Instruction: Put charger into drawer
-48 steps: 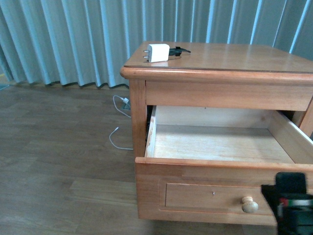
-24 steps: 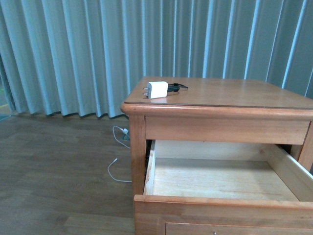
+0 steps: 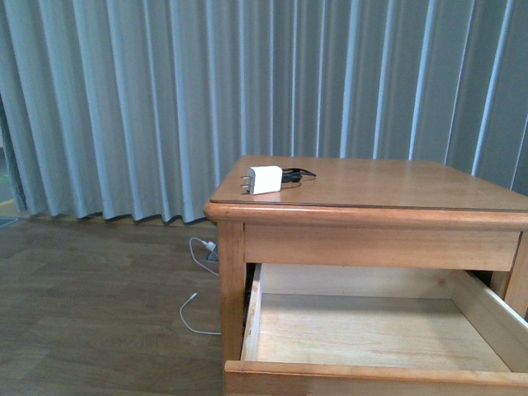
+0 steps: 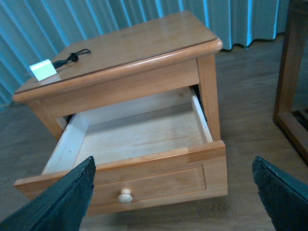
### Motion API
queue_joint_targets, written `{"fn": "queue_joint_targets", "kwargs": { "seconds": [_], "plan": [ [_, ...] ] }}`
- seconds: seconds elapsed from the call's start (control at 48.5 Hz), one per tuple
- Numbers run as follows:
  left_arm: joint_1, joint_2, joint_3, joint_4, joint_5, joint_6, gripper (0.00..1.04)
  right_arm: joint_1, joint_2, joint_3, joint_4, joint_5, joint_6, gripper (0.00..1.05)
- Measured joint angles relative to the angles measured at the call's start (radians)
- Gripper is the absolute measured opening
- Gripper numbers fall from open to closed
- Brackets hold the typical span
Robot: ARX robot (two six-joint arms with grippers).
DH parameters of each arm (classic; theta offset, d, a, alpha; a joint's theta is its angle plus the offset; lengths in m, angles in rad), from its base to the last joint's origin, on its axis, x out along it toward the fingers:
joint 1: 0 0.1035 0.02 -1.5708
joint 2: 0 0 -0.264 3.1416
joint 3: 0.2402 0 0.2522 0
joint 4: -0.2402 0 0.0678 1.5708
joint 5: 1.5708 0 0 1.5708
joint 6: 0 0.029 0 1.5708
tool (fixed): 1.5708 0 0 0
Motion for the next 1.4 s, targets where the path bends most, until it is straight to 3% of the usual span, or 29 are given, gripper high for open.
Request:
{"fn": "queue_joint_targets", "kwargs": {
  "seconds": [1.402],
  "plan": [
    [0.000,0.000,0.000,0.000,0.000,0.000,0.99,-0.001,-0.002,-0.001,0.002,-0.001,0.004,0.97]
  ]
}}
